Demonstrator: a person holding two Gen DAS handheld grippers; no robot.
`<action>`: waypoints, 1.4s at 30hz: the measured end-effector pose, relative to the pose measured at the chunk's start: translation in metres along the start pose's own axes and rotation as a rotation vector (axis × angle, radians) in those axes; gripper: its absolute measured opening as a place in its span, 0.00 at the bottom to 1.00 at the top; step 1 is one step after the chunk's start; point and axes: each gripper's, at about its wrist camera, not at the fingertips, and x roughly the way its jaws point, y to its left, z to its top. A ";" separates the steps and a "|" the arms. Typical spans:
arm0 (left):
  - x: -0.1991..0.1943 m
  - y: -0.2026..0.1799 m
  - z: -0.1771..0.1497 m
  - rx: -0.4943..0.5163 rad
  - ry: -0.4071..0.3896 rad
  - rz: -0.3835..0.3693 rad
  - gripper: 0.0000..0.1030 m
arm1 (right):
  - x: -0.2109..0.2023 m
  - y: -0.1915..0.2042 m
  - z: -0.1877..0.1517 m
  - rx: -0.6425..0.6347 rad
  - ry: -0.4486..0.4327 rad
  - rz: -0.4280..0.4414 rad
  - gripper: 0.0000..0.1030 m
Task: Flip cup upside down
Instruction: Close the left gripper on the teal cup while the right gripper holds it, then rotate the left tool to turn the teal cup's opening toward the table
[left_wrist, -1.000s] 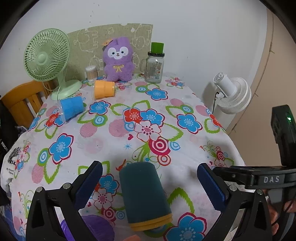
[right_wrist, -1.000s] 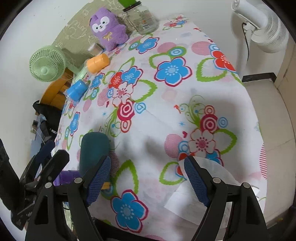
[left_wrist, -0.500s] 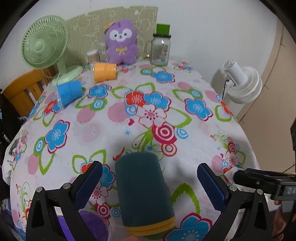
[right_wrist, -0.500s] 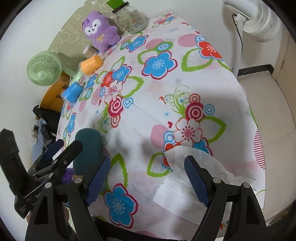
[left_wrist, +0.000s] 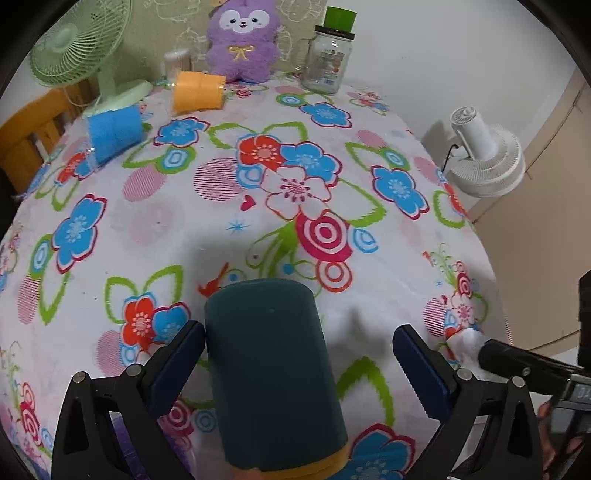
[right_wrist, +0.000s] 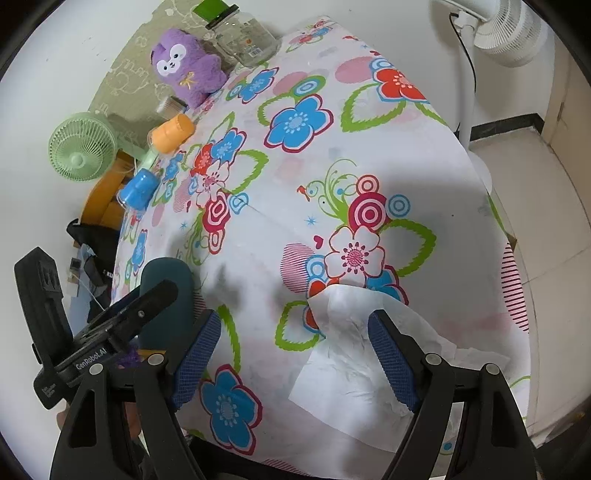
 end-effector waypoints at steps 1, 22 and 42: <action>0.002 0.000 0.001 0.003 0.005 0.000 0.94 | 0.000 -0.001 0.000 0.003 0.000 0.002 0.82; 0.002 0.004 -0.002 0.003 0.049 -0.044 0.65 | -0.002 0.004 -0.001 0.005 -0.008 0.009 0.82; -0.014 0.004 -0.005 0.014 0.011 -0.047 0.65 | -0.003 0.009 -0.004 -0.008 -0.010 0.015 0.82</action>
